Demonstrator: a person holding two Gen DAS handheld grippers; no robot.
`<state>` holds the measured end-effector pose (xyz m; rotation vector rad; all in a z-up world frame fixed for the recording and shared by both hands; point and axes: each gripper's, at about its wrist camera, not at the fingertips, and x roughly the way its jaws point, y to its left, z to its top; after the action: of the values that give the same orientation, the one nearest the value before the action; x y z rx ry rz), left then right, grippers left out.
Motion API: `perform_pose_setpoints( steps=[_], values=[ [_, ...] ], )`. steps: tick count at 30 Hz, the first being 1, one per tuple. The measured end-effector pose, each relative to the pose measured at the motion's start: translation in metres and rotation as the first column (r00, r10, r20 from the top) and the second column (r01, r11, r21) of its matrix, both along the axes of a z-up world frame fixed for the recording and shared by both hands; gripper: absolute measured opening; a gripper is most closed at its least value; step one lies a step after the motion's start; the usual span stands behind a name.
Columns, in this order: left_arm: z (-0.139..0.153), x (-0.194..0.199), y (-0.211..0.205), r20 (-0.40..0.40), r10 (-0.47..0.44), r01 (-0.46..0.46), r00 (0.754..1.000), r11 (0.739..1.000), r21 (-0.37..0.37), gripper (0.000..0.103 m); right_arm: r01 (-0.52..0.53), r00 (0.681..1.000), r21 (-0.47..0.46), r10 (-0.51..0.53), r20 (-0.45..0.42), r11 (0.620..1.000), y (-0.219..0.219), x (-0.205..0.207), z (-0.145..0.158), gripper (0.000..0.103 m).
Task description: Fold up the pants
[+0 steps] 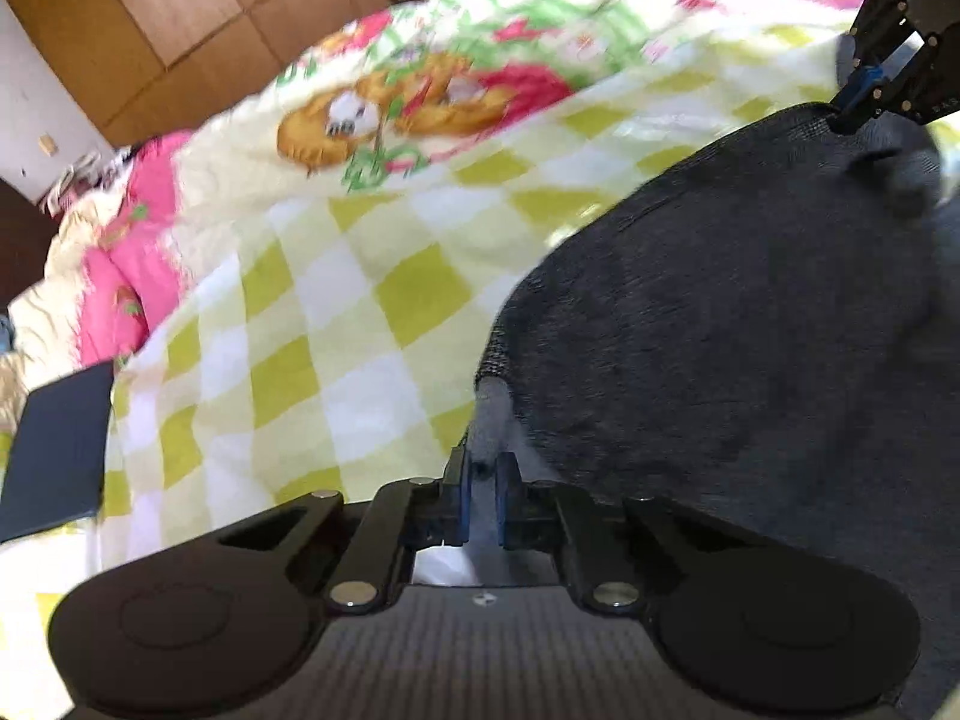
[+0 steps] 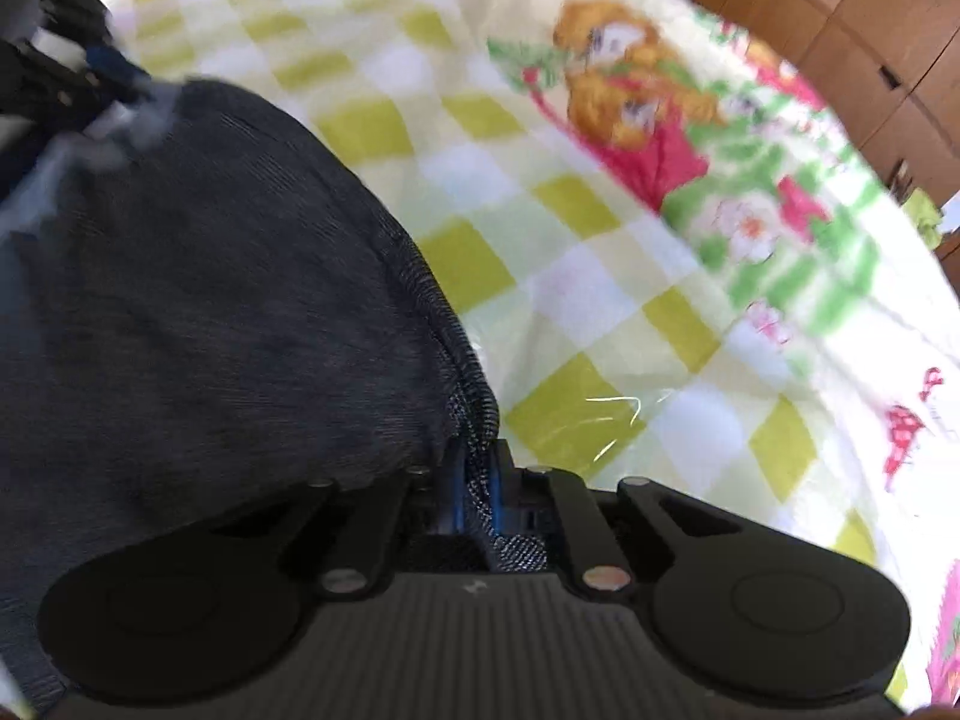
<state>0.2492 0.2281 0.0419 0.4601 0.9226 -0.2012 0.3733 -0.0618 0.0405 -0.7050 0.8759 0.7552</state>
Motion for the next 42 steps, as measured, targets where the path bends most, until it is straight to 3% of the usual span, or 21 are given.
perform_pose_setpoints(
  steps=[3, 8, 11, 14, 16, 19, 21, 22, 25, 30, 34, 37, 39, 40, 41, 42],
  values=[
    [0.021, -0.044, -0.016, 0.037, -0.041, 0.041, 0.998, 0.999, -0.005, 0.016, 0.000, 0.999, 0.042, -0.002, 0.033, 0.999, -0.020, -0.063, 0.037, 0.008],
    [0.042, -0.133, -0.039, 0.080, -0.094, 0.095, 0.992, 0.995, -0.016, 0.016, 0.017, 1.000, 0.096, -0.017, 0.006, 0.995, -0.048, -0.167, 0.063, 0.001],
    [0.041, -0.173, -0.048, 0.097, -0.104, 0.106, 0.990, 0.994, -0.016, 0.016, 0.030, 0.999, 0.111, -0.027, -0.030, 0.993, -0.060, -0.210, 0.059, 0.001],
    [0.036, -0.181, -0.055, 0.118, -0.110, 0.112, 0.987, 0.994, -0.007, 0.018, 0.019, 0.999, 0.099, -0.016, -0.028, 0.995, -0.052, -0.219, 0.042, 0.002],
    [0.037, -0.168, -0.058, 0.140, -0.113, 0.113, 0.984, 0.994, 0.009, 0.020, 0.011, 0.999, 0.088, -0.008, -0.034, 0.996, -0.037, -0.205, 0.033, 0.003],
    [0.045, -0.139, -0.052, 0.179, -0.113, 0.113, 0.977, 0.994, 0.013, 0.023, -0.003, 1.000, 0.118, 0.001, 0.022, 0.993, -0.018, -0.174, 0.033, 0.013],
    [0.046, -0.114, -0.041, 0.191, -0.099, 0.101, 0.977, 0.995, 0.002, 0.036, -0.017, 0.999, 0.126, 0.012, 0.044, 0.992, -0.003, -0.137, 0.030, 0.047],
    [0.045, -0.099, -0.034, 0.194, -0.096, 0.097, 0.976, 0.995, 0.003, 0.041, -0.025, 0.999, 0.124, 0.021, 0.036, 0.992, 0.003, -0.117, 0.028, 0.052],
    [0.035, -0.051, -0.008, 0.157, -0.057, 0.065, 0.986, 0.997, -0.045, 0.056, -0.046, 0.999, 0.122, 0.043, 0.031, 0.991, 0.015, -0.063, 0.014, 0.061],
    [-0.006, 0.015, 0.024, 0.043, -0.011, 0.015, 0.999, 0.996, -0.088, 0.063, 0.021, 0.998, 0.055, -0.018, -0.053, 0.998, 0.010, 0.017, -0.020, 0.063],
    [-0.039, 0.040, 0.031, -0.051, 0.007, -0.016, 0.999, 0.985, -0.172, 0.063, 0.060, 0.983, 0.051, -0.050, -0.177, 0.997, -0.002, 0.043, -0.042, 0.064],
    [-0.046, 0.045, 0.021, -0.036, 0.014, -0.020, 0.999, 0.983, -0.182, 0.062, 0.065, 0.978, 0.013, -0.061, -0.199, 0.998, 0.003, 0.043, -0.059, 0.055],
    [-0.050, 0.052, 0.019, -0.049, 0.053, -0.061, 0.997, 0.984, -0.165, 0.046, 0.079, 0.964, 0.040, -0.066, -0.259, 0.996, 0.006, 0.039, -0.060, 0.008],
    [-0.048, 0.052, 0.018, -0.047, 0.066, -0.072, 0.997, 0.985, -0.158, 0.039, 0.082, 0.966, 0.037, -0.070, -0.251, 0.996, 0.009, 0.035, -0.058, 0.006],
    [-0.044, 0.051, 0.018, -0.038, 0.079, -0.083, 0.996, 0.986, -0.142, 0.024, 0.075, 0.973, 0.025, -0.068, -0.223, 0.997, 0.013, 0.029, -0.054, 0.003],
    [-0.038, 0.050, 0.018, -0.030, 0.088, -0.091, 0.996, 0.987, -0.132, 0.023, 0.074, 0.976, 0.026, -0.067, -0.206, 0.997, 0.014, 0.024, -0.048, 0.003]
  ],
)
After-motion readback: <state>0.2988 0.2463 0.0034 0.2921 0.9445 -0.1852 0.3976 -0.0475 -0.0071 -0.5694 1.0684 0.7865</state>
